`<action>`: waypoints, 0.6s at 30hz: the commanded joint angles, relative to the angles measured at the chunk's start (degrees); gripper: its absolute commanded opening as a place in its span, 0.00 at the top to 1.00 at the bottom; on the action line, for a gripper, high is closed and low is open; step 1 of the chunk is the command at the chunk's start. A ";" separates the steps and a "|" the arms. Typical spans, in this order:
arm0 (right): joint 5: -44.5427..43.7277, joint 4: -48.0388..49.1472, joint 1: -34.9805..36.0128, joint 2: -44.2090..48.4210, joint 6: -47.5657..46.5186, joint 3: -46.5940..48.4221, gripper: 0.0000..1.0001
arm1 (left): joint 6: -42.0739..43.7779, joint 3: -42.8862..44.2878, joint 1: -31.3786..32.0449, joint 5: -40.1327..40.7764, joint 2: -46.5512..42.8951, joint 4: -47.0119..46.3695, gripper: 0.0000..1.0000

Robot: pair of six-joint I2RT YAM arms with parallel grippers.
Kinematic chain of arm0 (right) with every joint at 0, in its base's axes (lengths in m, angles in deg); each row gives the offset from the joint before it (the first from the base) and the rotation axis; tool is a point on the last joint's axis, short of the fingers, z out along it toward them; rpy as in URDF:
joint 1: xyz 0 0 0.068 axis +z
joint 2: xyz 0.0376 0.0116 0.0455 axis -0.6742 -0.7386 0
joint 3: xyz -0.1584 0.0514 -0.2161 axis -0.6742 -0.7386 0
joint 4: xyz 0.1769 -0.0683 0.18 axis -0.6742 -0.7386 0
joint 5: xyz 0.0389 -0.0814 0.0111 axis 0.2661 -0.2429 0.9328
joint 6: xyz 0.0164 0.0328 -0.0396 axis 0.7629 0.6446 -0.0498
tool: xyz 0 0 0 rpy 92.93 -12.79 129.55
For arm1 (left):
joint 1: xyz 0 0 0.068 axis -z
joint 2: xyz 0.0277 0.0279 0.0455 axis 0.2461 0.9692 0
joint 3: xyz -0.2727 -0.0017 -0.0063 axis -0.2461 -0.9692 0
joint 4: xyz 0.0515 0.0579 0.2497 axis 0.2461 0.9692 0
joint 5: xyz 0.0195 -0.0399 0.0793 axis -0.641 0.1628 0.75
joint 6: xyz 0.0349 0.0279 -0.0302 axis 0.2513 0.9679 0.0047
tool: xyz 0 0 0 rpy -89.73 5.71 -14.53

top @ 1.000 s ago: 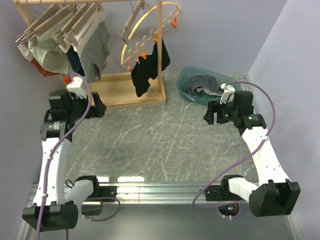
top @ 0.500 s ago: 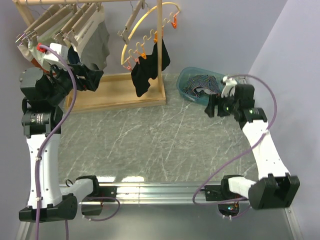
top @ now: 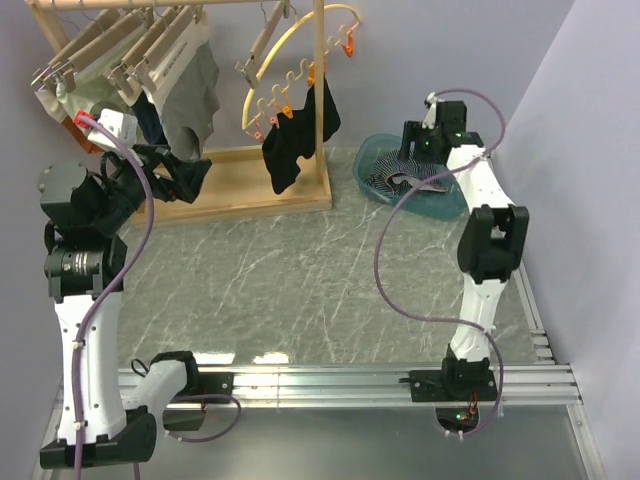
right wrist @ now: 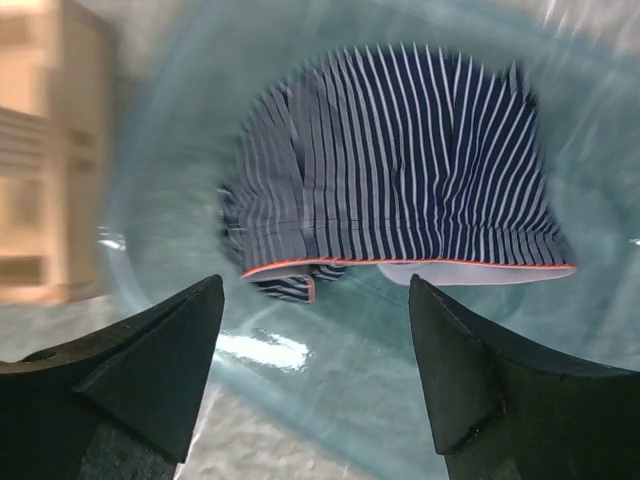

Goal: Clip the underwear to the hanger

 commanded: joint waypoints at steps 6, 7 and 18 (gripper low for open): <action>-3.68 -3.05 0.27 -10.73 3.70 6.40 0.17 | 0.50 -2.28 0.16 0.43 -0.51 -0.72 0.01; -3.86 -3.23 0.26 -12.83 3.87 7.01 0.16 | 0.50 -2.45 0.07 0.52 -0.43 -0.63 0.01; 2.64 -2.71 -1.49 -12.33 4.67 11.06 0.93 | 1.03 -2.37 0.07 2.19 -0.07 1.04 0.01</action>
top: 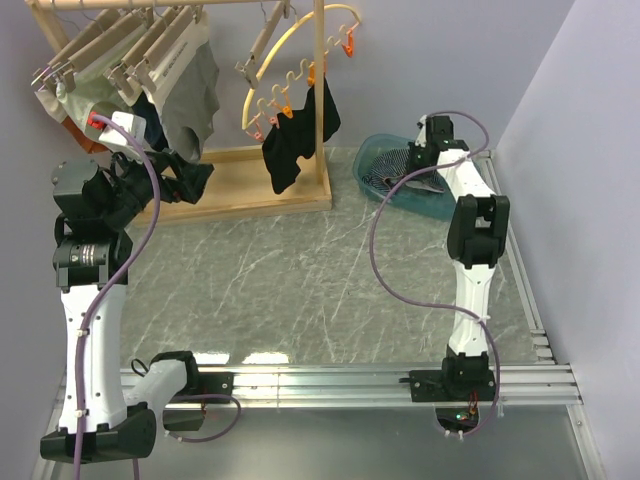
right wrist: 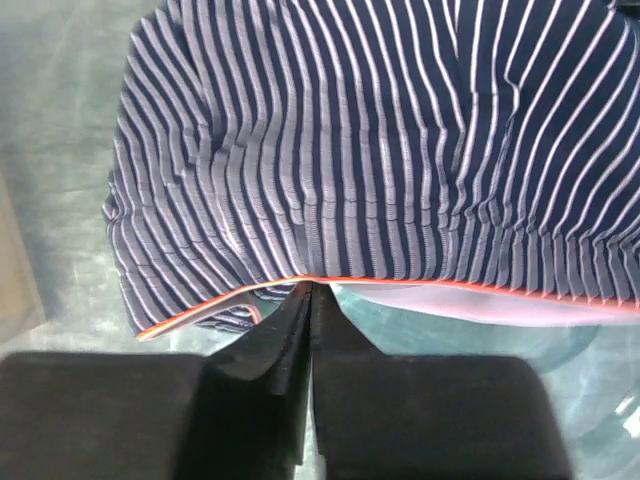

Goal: Clip the underwear to the hanger

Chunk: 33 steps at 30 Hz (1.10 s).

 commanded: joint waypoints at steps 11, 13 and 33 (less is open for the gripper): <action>4.96 3.73 -0.90 25.02 -2.90 1.39 1.00 | 2.83 -0.56 0.07 -3.42 -0.46 2.43 0.01; 3.73 1.72 -0.47 24.77 -7.10 3.05 0.69 | 3.09 -0.65 0.16 -3.69 -0.47 2.78 0.01; -2.26 2.15 -0.38 6.67 -15.22 0.68 0.05 | 2.83 -3.02 0.07 -4.92 0.68 3.84 0.01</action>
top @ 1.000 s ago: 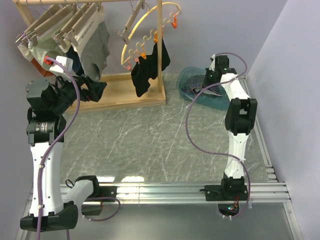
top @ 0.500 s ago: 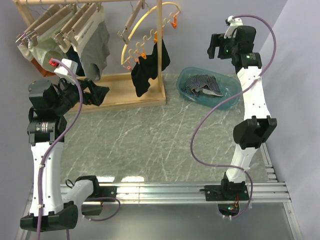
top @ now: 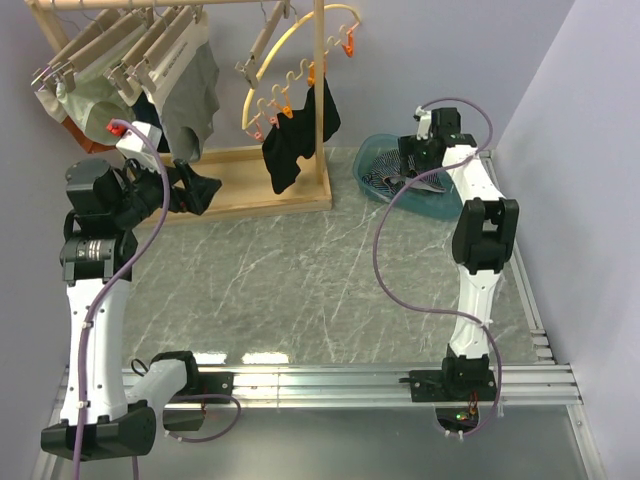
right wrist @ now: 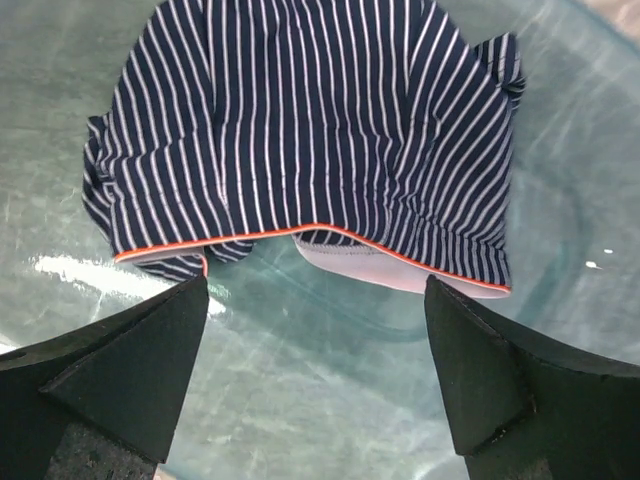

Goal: Clip the underwear to the hanger

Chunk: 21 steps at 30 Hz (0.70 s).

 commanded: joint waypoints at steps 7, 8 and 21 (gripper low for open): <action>-1.01 3.48 -0.18 -7.05 4.51 7.15 0.05 | 1.04 -1.58 0.16 -0.81 0.20 0.19 0.01; -1.54 3.31 -0.18 -7.76 4.77 7.51 0.05 | 0.96 -1.50 0.16 -0.63 0.28 0.10 0.01; -0.93 4.01 -0.71 -6.28 5.74 7.69 0.86 | 0.25 -4.83 0.07 -1.24 0.73 -1.48 0.01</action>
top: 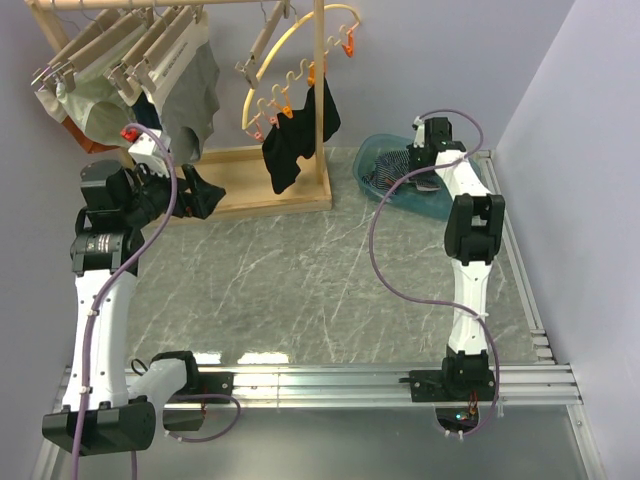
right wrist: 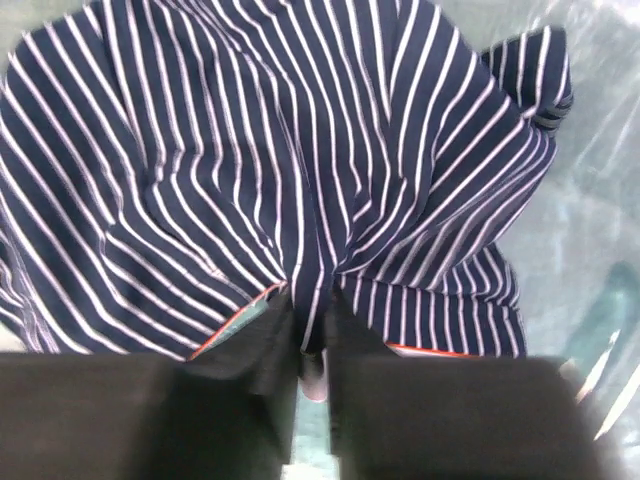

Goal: Clip the underwear to the hanger

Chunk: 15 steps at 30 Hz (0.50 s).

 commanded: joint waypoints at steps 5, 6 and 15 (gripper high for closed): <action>1.74 1.84 -0.49 12.87 0.86 3.06 1.00 | 0.41 -1.91 0.16 -0.83 -1.81 -2.62 0.01; 1.74 2.02 -0.58 14.29 1.04 3.06 1.00 | 0.49 -2.00 0.16 -1.00 -2.08 -2.53 0.01; 7.00 3.69 -0.49 29.85 2.27 0.78 1.00 | 3.31 -5.34 0.07 -3.29 -5.15 -3.85 0.01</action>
